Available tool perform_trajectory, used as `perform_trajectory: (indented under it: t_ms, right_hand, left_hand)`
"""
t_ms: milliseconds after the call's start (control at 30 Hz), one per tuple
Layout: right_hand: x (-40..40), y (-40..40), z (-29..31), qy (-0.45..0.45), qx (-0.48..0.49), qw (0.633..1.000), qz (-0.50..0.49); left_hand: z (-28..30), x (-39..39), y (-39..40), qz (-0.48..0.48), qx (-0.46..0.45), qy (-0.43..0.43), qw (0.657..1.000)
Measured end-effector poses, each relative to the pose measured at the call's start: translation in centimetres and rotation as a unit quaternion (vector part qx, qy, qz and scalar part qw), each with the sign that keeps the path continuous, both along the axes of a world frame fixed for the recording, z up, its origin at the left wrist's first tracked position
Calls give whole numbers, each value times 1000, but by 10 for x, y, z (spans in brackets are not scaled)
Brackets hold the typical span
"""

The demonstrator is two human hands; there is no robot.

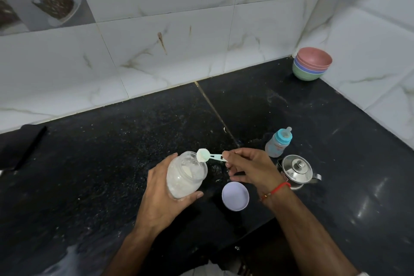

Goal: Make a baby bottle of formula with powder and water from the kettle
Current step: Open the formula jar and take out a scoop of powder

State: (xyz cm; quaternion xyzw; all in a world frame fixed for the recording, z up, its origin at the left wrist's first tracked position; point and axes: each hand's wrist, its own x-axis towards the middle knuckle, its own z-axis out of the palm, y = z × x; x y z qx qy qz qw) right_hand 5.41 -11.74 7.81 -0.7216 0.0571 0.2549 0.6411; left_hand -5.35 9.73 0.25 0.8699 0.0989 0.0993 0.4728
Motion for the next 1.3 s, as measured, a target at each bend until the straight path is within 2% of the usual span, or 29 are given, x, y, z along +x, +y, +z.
perform_trajectory:
  t_ms: [133,233,367,433,533,667,733,800,967,1067,1133,1200,1300]
  right_hand:
    - [1,9,-15,-42,11,998,-36]
    - [0,16,-32,-148,-25,987,-57]
    - [-8,23,-57,-318,-130,938,-51]
    - [-13,24,-75,-393,-191,900,-2]
    - [-18,24,-110,-430,-281,852,99]
    - [-20,24,-117,-464,-276,837,90]
    - [-19,23,-111,-463,-257,844,85]
    - [-17,22,-106,-433,-226,870,65]
    - [-19,28,-78,-249,-59,966,-44]
    - [-23,36,-47,-200,29,978,-61]
    - [-26,41,-32,-227,36,973,-21]
    - [-30,43,-26,-310,-15,949,55]
    - [-33,49,-24,-467,-165,853,164]
  left_hand:
    - [-5,-9,14,51,-18,-4,999]
    - [-9,-18,23,75,-18,-4,997]
    - [-14,-27,32,99,-16,3,995]
    - [-17,-31,35,105,-15,3,994]
    - [-16,-33,34,110,-15,4,994]
    - [-12,-30,32,97,-22,4,995]
    - [-13,-29,32,97,-22,7,995]
    - [-13,-28,32,94,-21,10,995]
    - [-10,-26,28,80,-21,9,997]
    - [-8,-26,26,67,-22,8,998]
    - [-8,-26,26,53,-3,10,999]
    - [-8,-26,24,34,21,11,999]
    - [-4,-24,20,13,48,6,999]
